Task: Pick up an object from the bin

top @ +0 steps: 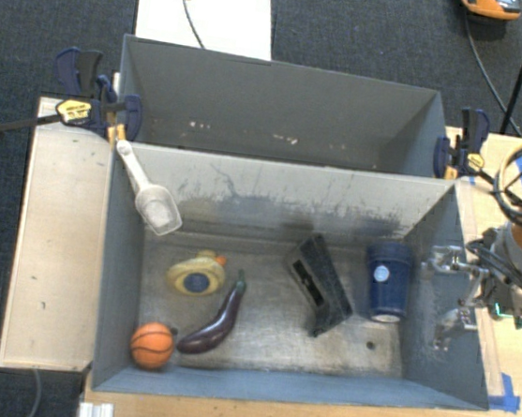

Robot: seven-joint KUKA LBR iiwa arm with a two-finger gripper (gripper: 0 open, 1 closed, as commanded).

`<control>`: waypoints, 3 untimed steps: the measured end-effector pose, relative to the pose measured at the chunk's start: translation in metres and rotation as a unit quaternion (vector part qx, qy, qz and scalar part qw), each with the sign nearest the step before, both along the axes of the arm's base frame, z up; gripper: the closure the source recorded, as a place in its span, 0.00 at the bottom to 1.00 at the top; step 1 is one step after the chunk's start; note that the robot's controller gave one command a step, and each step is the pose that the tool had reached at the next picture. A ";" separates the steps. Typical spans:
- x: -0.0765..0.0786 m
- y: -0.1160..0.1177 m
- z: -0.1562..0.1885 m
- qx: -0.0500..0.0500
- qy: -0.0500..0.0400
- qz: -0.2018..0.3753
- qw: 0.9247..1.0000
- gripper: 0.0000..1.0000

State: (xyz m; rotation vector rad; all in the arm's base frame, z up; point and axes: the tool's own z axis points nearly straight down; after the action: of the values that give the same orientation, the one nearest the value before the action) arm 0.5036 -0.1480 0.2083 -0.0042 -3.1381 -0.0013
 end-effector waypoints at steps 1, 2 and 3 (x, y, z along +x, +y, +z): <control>0.002 0.000 0.003 -0.001 -0.003 0.003 1.000 0.00; 0.010 0.002 -0.012 -0.002 -0.006 0.032 0.999 0.00; 0.049 0.024 -0.044 -0.001 -0.005 0.229 0.973 0.00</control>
Offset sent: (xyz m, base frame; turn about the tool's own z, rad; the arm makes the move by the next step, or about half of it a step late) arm 0.0522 0.0181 -0.1383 -0.4736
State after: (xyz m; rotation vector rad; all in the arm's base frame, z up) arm 0.5529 -0.1236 0.1642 0.7165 -3.0646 0.0029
